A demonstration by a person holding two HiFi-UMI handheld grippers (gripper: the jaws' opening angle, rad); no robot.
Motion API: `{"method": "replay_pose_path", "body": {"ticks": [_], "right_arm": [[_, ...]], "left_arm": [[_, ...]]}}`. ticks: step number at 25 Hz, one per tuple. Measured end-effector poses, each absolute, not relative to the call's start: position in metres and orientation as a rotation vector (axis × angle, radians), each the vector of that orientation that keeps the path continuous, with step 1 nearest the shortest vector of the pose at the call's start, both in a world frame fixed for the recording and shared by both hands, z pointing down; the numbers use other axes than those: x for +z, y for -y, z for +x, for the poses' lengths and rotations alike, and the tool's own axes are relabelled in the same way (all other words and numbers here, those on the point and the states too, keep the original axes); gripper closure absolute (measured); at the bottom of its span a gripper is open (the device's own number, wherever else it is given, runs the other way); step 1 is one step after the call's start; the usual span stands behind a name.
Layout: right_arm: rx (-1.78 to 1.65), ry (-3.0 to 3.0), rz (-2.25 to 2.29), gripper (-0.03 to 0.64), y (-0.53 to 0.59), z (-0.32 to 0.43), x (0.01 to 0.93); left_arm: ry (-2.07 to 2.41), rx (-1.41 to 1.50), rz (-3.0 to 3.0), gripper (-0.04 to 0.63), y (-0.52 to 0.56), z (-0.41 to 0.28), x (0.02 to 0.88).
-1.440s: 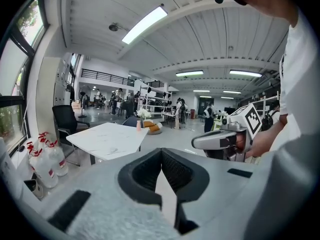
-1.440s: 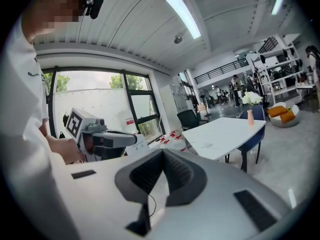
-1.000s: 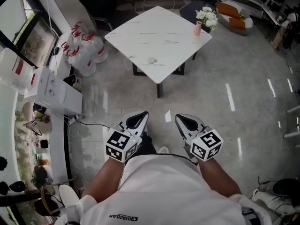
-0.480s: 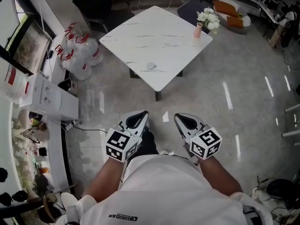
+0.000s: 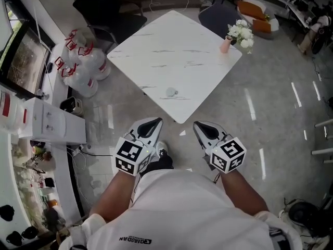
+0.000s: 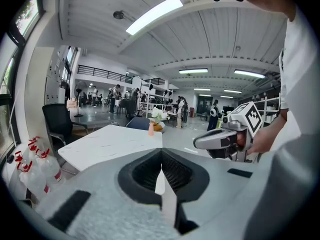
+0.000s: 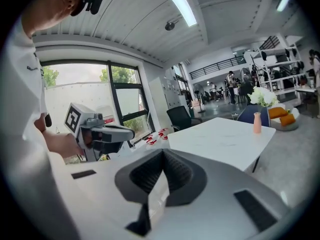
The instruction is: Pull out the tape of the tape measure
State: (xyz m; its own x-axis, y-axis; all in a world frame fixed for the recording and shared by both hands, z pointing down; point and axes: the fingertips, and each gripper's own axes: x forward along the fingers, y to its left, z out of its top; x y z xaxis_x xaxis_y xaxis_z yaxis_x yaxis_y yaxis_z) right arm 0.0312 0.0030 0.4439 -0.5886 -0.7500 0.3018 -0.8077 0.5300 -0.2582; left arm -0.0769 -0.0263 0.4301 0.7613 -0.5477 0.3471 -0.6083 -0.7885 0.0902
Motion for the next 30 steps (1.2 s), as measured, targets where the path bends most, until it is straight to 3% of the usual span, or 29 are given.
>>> {"method": "replay_pose_path", "body": {"ticks": [15,30], "right_arm": [[0.521,2.545,1.525,0.611,0.134,0.028,0.433],[0.553,2.564,1.429,0.611,0.183,0.070,0.434]], "left_arm": [[0.751,0.480,2.876,0.586,0.170,-0.077,0.424],[0.867,0.503,2.802,0.586,0.208,-0.053,0.432]]}}
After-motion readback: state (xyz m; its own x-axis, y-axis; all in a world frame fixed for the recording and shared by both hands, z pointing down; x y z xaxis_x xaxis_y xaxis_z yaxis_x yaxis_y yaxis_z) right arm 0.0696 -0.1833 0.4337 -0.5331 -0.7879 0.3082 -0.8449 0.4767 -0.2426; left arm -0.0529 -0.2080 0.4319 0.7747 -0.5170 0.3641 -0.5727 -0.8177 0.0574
